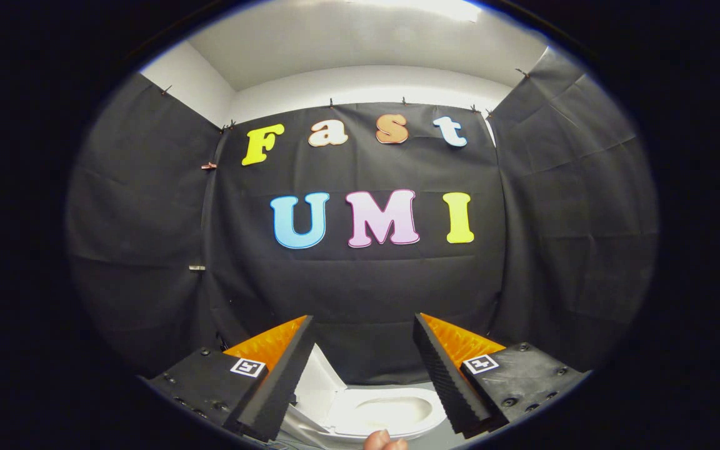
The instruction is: Open the toilet lid.
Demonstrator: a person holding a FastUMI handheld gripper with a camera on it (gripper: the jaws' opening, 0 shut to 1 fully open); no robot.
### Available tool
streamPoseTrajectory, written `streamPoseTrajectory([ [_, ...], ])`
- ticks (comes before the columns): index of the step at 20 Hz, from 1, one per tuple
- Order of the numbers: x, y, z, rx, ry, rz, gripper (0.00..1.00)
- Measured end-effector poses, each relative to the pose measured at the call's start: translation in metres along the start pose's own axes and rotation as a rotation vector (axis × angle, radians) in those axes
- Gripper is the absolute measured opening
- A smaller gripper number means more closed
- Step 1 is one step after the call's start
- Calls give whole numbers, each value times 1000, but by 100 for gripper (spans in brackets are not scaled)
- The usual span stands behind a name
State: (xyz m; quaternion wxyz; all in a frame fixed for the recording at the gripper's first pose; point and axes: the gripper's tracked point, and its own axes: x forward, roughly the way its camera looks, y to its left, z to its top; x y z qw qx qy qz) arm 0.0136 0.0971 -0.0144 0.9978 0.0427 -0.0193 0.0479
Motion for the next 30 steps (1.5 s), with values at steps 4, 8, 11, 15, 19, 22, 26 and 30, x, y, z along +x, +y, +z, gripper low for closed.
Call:
streamPoseTrajectory([
  [4, 0, 2, -1, -4, 1, 2, 99],
  [8, 1, 4, -3, -4, 3, 4, 99],
  [11, 1, 4, -3, -6, 2, 2, 99],
  [15, 1, 3, -6, -7, 8, -1, 99],
  [19, 1, 1, -4, -12, 1, -7, 99],
  [22, 1, 1, -3, -14, -4, -8, 99],
  [26, 2, 2, -3, -15, -2, -7, 99],
  [30, 2, 3, -4, -21, -1, -5, 99],
])
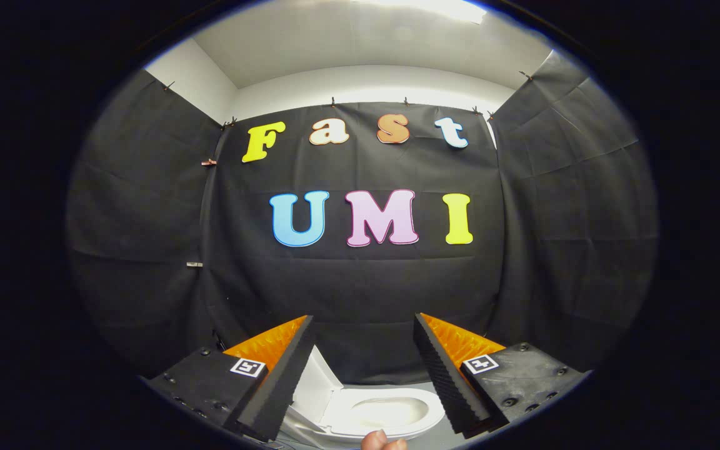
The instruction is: Open the toilet lid.
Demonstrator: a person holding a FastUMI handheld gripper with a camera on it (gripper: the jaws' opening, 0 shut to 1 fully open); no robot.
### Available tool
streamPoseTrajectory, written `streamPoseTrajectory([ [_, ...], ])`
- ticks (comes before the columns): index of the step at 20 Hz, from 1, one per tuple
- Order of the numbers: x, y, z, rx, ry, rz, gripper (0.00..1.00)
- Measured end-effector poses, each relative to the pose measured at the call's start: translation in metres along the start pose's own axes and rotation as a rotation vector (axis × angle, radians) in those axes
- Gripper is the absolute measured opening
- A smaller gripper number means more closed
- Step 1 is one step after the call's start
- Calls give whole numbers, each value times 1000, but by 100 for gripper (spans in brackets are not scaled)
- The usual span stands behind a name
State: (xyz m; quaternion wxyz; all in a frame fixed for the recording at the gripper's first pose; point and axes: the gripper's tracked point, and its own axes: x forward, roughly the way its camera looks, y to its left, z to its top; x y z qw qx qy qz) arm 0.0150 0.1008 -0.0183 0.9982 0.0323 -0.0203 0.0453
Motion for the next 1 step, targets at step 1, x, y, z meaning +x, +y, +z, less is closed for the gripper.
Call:
streamPoseTrajectory([
  [1, -1, 0, -1, -1, 0, 1, 99],
])
